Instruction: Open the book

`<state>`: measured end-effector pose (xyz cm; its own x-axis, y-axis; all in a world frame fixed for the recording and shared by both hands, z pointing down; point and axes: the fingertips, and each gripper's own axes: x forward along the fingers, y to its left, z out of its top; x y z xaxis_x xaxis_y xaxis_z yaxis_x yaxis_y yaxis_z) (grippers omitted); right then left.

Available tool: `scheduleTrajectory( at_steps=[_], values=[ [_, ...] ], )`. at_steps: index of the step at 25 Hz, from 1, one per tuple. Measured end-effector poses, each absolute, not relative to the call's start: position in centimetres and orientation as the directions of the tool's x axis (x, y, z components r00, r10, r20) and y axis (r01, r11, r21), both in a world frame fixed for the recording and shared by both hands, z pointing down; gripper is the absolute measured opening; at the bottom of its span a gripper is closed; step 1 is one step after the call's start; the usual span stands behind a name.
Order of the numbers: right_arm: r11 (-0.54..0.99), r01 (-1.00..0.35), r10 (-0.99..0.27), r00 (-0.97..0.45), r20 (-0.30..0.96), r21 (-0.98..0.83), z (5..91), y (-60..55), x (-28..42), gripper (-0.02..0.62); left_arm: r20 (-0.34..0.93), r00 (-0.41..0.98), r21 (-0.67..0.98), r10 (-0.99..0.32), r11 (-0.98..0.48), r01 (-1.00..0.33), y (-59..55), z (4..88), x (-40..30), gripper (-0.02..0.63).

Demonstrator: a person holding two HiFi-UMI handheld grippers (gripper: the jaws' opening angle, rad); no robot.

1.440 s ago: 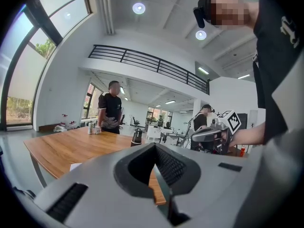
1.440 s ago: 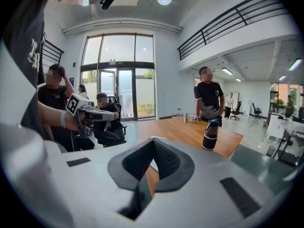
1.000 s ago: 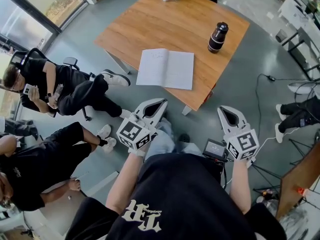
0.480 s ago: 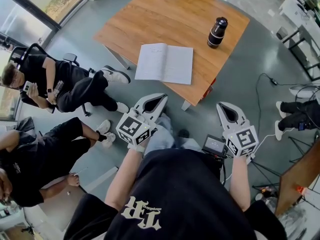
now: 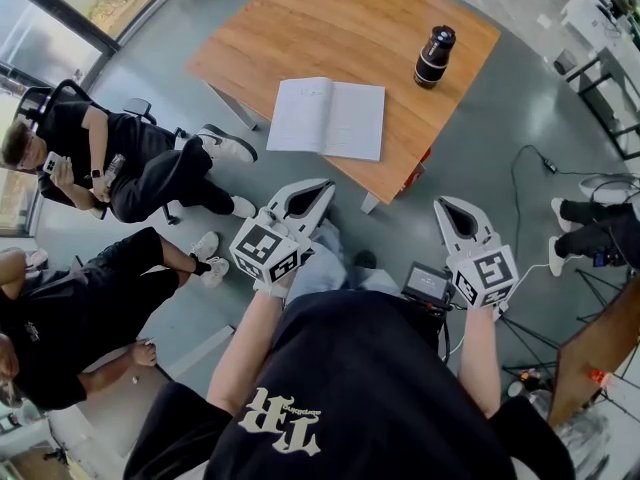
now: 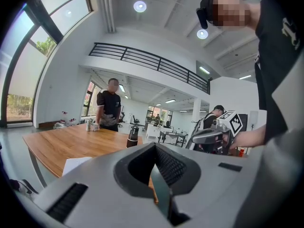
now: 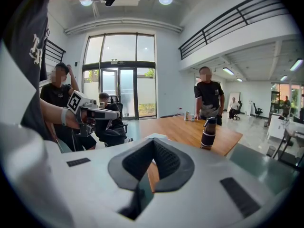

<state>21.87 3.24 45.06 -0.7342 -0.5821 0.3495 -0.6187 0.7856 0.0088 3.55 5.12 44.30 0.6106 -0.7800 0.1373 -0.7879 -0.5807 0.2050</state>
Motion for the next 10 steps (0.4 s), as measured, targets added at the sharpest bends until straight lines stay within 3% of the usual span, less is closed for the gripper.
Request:
scheduleTrajectory(
  at_steps=[10],
  values=[
    [0.779, -0.627, -0.59, -0.726, 0.352, 0.013, 44.81, 2.62, 22.24, -0.012, 0.135, 0.606, 0.214, -0.784, -0.574, -0.791, 4.53, 44.27, 3.5, 0.008]
  ],
)
